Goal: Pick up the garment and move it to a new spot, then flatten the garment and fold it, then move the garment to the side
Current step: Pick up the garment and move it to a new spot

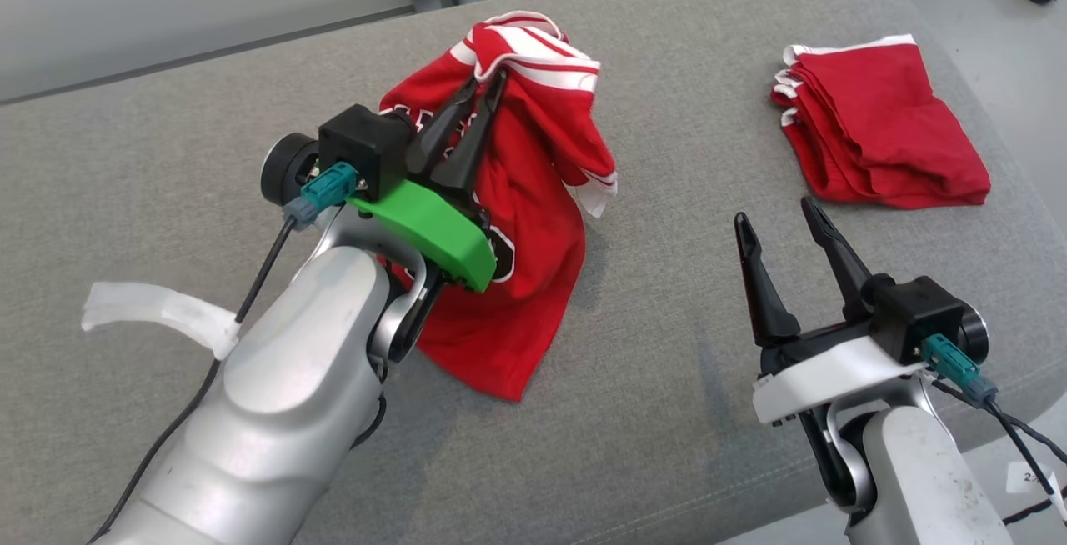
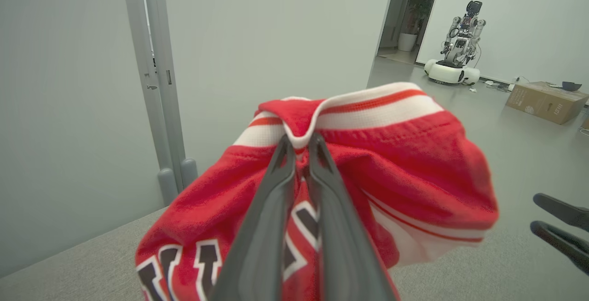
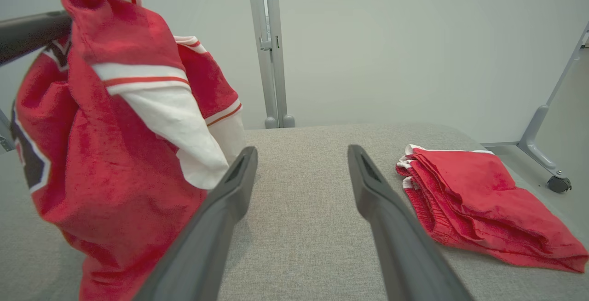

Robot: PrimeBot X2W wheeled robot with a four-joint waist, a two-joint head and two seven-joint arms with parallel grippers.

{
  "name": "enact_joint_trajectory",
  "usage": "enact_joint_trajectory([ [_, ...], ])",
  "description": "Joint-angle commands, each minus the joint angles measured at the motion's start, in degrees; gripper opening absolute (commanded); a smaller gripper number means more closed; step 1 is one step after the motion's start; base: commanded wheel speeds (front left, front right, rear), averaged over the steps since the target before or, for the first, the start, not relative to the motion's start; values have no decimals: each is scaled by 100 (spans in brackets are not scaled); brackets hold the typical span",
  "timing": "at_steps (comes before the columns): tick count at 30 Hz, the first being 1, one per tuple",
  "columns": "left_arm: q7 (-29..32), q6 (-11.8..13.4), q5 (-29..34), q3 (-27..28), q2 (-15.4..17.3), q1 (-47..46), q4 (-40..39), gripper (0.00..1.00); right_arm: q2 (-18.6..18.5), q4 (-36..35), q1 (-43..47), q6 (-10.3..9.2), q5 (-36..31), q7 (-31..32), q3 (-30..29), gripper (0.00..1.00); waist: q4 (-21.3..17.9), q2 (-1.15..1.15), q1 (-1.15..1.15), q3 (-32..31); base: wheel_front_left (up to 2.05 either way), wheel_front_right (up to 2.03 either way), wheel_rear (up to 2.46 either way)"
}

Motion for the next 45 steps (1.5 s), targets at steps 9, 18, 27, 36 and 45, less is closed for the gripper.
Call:
enact_joint_trajectory([
  [9, -372, 765, 217, 569, -214, -816, 1728, 0, -15, 153, -344, -6, 103, -121, 234, 100, -384, -1, 0, 432, 0, 0, 0],
  [18, -404, 1415, 436, 1011, -42, -1322, 2980, 24, -13, 335, -510, -6, 188, -194, 463, 100, -568, -1, 0, 656, 0, 0, 0],
  [27, -406, 1199, 478, 1427, -48, -1358, 3118, 100, -14, 539, -586, -7, 226, -272, 592, 100, -484, -1, 0, 688, 0, 0, 0],
  [36, -403, 804, 769, 1863, -195, -537, 2279, 100, -16, 724, -410, -6, 191, -242, 575, 100, -7, -1, 0, 317, 0, 0, 0],
  [45, -401, 650, 1120, 2323, -259, 692, 1406, 100, -16, 828, -125, -6, 173, -96, 454, 100, 403, -1, 0, -186, 0, 0, 0],
])
